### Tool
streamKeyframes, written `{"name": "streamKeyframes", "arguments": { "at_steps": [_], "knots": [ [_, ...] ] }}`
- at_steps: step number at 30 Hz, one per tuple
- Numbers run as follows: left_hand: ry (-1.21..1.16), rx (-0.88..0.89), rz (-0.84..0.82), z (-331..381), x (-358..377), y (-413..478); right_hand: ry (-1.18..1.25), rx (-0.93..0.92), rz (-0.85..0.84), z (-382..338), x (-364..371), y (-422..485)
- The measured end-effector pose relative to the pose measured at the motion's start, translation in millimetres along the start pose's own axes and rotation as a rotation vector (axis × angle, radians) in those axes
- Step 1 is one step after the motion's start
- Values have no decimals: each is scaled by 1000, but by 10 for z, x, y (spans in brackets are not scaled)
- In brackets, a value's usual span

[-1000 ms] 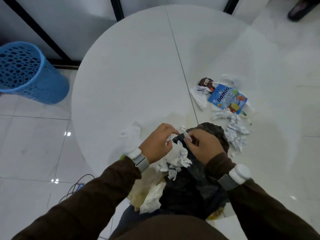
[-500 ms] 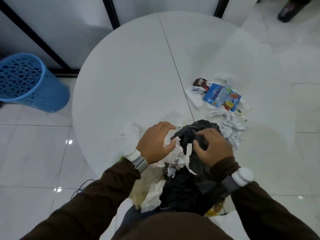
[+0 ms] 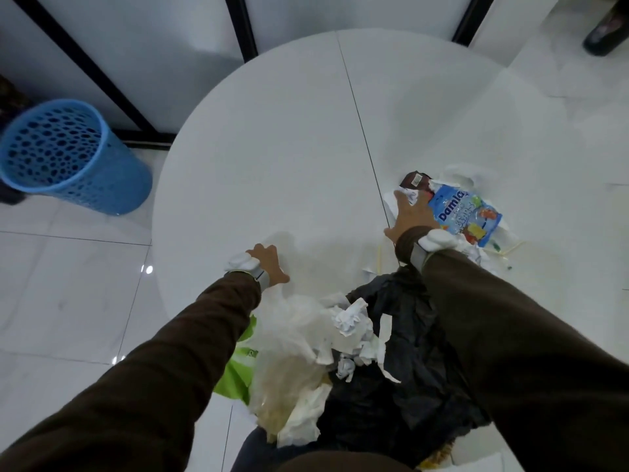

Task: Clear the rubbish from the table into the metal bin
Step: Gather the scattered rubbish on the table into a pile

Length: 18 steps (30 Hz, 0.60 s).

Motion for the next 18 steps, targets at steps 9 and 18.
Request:
{"name": "streamKeyframes", "arguments": {
  "at_steps": [9,18],
  "knots": [
    [-98,61,-84,-22,146,45,-68,29,-18,63,60,516],
    [-18,22,64,-29,116,-163,-122,-108,-155,16,269,359]
  ]
}}
Point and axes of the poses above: each hand's wrist, its own y-axis towards the middle knuckle, its own x-axis out of the palm, z = x × y, the point moved 10 cm from there along y, towards the middle knuckle, and after that the axes turned 2 degrees about x, right-handed, at the moved point
